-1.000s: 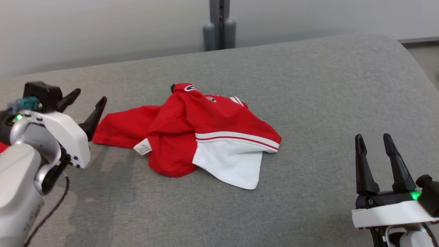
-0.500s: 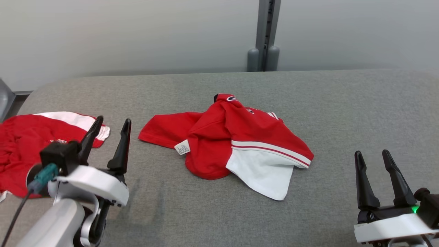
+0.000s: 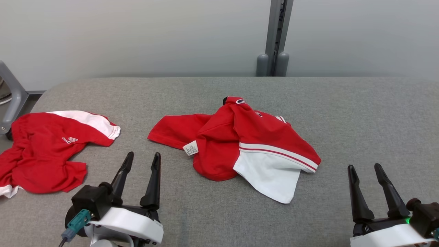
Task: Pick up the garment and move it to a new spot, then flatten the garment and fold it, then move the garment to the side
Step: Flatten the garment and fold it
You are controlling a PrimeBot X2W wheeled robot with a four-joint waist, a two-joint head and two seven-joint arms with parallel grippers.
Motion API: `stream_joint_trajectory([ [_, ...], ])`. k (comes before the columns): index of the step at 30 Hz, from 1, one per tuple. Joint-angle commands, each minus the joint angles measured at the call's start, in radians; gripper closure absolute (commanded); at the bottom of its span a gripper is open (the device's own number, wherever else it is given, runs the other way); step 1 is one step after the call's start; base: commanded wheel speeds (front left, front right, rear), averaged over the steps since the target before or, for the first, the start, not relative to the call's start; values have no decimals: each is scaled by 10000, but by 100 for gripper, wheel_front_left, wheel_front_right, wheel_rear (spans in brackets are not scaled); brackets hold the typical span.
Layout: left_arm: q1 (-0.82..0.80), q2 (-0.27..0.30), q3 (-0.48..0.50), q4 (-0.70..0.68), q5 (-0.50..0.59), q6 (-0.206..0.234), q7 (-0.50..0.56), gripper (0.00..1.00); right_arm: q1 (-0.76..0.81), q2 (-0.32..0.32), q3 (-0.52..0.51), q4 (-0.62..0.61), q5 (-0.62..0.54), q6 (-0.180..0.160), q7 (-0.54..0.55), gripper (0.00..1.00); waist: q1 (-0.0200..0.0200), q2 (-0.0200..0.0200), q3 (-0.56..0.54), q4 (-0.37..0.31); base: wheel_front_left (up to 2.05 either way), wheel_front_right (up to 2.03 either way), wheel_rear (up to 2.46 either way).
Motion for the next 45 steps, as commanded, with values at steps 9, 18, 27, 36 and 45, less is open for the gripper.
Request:
stream_joint_trajectory([
  [9, -55, -444, 117, 150, 382, -395, -45, 0, -666, -660, 1217, 451, 336, 19, 1216, 0, 0, -1, -27, 400, 0, 0, 0],
  [18, -300, -838, 62, 521, 452, -772, -28, 0, -2253, -1225, 2678, 2424, 881, 19, 4310, 0, 0, -1, 217, 1140, 0, 0, 0],
  [27, -462, -1110, 166, 878, 554, -1066, -29, 0, -2919, -952, 2561, 4164, 841, 20, 6109, 0, 0, -1, 523, 1900, 0, 0, 0],
  [36, -450, -1236, 333, 1069, 678, -1216, -29, 0, -2860, -514, 2082, 5106, 320, 20, 6848, 100, 0, -1, 564, 2185, 0, 0, 0],
  [45, -339, -1188, 407, 1091, 763, -1226, -28, 0, -3153, -410, 1758, 4895, -71, 20, 5938, 100, 0, -1, 417, 1915, 0, 0, 0],
])
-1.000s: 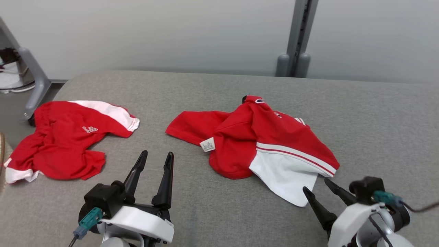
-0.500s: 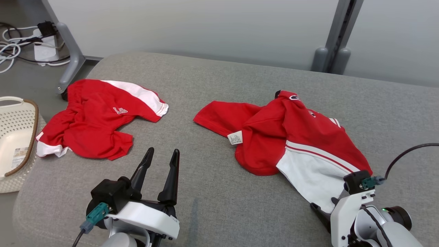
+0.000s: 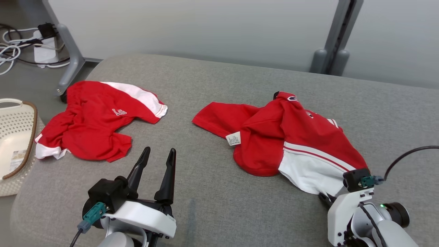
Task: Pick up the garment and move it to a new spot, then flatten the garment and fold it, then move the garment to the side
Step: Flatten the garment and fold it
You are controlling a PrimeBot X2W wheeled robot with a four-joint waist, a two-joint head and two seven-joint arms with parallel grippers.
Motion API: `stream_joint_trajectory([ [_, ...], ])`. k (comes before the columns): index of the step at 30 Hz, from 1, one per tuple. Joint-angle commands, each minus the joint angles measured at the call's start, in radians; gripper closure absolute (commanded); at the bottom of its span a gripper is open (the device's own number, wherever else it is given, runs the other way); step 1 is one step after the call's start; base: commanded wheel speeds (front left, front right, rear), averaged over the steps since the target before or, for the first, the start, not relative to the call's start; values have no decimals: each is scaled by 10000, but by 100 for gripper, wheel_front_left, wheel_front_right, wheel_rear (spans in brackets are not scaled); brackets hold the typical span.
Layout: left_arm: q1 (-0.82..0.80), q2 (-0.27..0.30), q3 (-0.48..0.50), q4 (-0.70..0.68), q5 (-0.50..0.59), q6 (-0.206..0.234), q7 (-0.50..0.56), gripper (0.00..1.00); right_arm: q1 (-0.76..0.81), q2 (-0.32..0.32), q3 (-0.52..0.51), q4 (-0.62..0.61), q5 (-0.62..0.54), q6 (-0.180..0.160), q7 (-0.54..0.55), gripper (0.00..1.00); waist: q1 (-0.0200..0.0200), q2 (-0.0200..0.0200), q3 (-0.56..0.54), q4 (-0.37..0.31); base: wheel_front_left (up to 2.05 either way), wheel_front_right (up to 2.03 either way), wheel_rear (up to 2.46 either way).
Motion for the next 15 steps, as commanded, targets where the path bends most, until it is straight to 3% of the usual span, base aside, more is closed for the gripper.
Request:
stream_joint_trajectory([
  [1, 57, 73, 6, 16, 70, -28, 3, 0, -7, -58, 18, -89, 61, 20, -139, 100, 0, 0, -75, -129, 0, 0, 0],
  [8, 224, 213, 72, -60, 32, 63, 37, 0, 564, -742, 296, -1824, 577, 12, -698, 100, 0, 0, -312, -1133, 0, 0, 0],
  [15, 279, 371, 113, -71, -3, 122, 127, 0, 1539, -1960, -180, -4412, 2028, 12, 54, 100, 0, 0, -271, -2144, 0, 0, 0],
])
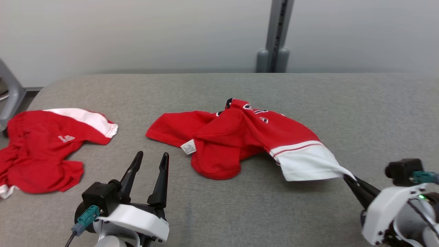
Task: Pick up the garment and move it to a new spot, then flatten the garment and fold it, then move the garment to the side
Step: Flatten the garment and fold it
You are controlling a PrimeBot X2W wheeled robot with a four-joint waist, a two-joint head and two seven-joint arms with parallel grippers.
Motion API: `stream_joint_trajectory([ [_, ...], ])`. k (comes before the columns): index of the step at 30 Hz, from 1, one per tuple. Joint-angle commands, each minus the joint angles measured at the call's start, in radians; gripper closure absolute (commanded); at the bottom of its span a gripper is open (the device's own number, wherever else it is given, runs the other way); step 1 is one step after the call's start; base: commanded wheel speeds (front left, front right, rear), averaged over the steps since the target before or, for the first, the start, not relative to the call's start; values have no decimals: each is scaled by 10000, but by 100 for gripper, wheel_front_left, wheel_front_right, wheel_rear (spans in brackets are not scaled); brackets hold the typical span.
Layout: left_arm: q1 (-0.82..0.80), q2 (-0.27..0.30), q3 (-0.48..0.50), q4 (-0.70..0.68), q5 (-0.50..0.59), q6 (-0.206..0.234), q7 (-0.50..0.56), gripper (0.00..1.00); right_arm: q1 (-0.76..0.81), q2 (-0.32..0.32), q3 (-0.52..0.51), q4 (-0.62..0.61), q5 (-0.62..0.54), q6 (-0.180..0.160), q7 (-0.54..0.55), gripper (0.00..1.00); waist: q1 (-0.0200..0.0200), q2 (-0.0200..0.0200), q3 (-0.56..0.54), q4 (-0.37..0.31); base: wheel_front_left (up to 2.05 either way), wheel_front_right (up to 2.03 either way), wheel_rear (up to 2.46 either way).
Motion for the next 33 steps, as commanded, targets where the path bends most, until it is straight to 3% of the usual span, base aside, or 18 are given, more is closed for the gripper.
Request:
stream_joint_trajectory([
  [1, 64, 77, 43, 17, -4, 31, 33, 0, 222, -193, -129, -231, 163, 2, 158, 100, 0, 0, 27, -359, 0, 0, 0],
  [6, 103, 126, 10, 88, 1, 58, 44, 0, 1131, -1017, -862, -1411, 891, 2, 1040, 100, 0, 0, 82, -706, 0, 0, 0],
  [11, 103, 170, -49, 160, -27, 26, 111, 0, 2181, -1492, -1725, -1776, 1050, 2, 1876, 100, 0, 0, 109, -765, 0, 0, 0],
  [22, 54, 213, -145, 325, -73, 23, 230, 0, 2751, -1160, -2220, -470, 266, 2, 2131, 100, 0, 0, 103, -364, 0, 0, 0],
  [23, 55, 218, -144, 329, -88, 22, 237, 0, 2694, -1065, -2262, -378, 184, 2, 2086, 57, 0, 0, 95, -336, 0, 0, 0],
  [24, 57, 224, -150, 338, -100, 23, 249, 0, 2632, -916, -2303, -313, 134, 2, 2016, 0, 0, 0, 85, -314, 0, 0, 0],
  [33, 68, 430, -54, 261, -160, 162, 404, 0, 2304, 10, -2349, -1528, 338, 2, 1074, 0, 0, 0, -112, -395, 0, 0, 0],
])
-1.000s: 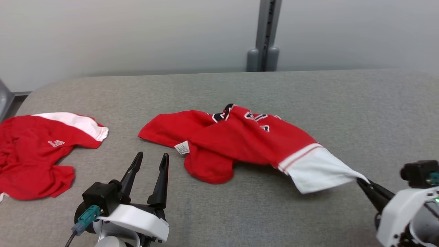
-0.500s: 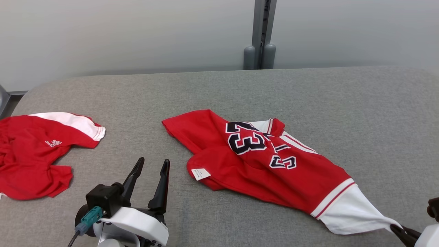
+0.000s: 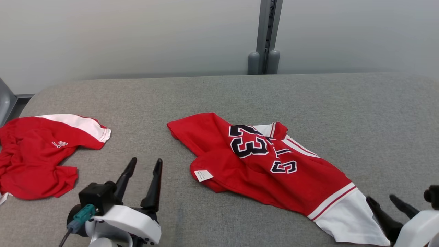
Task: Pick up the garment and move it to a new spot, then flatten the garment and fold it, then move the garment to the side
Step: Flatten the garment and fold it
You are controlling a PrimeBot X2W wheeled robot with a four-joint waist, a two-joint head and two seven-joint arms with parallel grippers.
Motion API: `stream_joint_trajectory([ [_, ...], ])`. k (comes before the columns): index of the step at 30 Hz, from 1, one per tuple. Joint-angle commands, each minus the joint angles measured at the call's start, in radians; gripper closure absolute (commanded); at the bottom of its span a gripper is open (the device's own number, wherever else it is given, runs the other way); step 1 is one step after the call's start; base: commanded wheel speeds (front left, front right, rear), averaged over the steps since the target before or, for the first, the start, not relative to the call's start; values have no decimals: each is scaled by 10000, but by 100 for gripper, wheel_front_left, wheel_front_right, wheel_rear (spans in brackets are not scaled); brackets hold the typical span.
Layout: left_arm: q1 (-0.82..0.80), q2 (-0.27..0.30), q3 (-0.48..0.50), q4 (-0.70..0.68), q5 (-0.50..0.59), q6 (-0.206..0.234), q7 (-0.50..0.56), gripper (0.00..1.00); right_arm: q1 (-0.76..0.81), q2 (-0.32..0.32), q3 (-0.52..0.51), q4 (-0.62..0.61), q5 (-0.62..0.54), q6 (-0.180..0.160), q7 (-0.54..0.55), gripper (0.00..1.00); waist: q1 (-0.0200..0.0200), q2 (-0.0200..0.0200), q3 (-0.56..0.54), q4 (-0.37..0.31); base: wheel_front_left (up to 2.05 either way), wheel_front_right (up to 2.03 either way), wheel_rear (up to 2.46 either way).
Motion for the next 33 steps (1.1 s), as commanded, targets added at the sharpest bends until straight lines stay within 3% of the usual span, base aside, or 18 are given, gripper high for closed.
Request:
stream_joint_trajectory([
  [1, 60, 142, 106, -70, -13, 115, -18, 0, -133, 132, -100, -331, 112, 2, -266, 0, -1, 0, -34, -42, 0, 0, 0],
  [9, 181, 515, 438, -537, -79, 412, 144, 0, -297, 1183, -323, -1538, -177, 2, -2319, 0, -1, 0, -121, -141, 0, 0, 0],
  [17, 211, 789, 652, -937, -149, 601, 251, 0, -613, 2403, -179, -644, -716, 4, -4439, 0, -1, 0, 99, -179, 0, 0, 0],
  [24, 19, 554, 562, -997, -684, 277, 641, 0, -970, 2470, -42, 143, -1070, 4, -5015, 0, -1, 0, 301, -384, 0, 0, 0],
  [33, -1254, 510, 55, 316, -2134, -498, 3638, 0, -1349, 2342, 7, 304, -1209, 4, -4971, 0, -1, 0, 725, -778, 0, 0, 0],
])
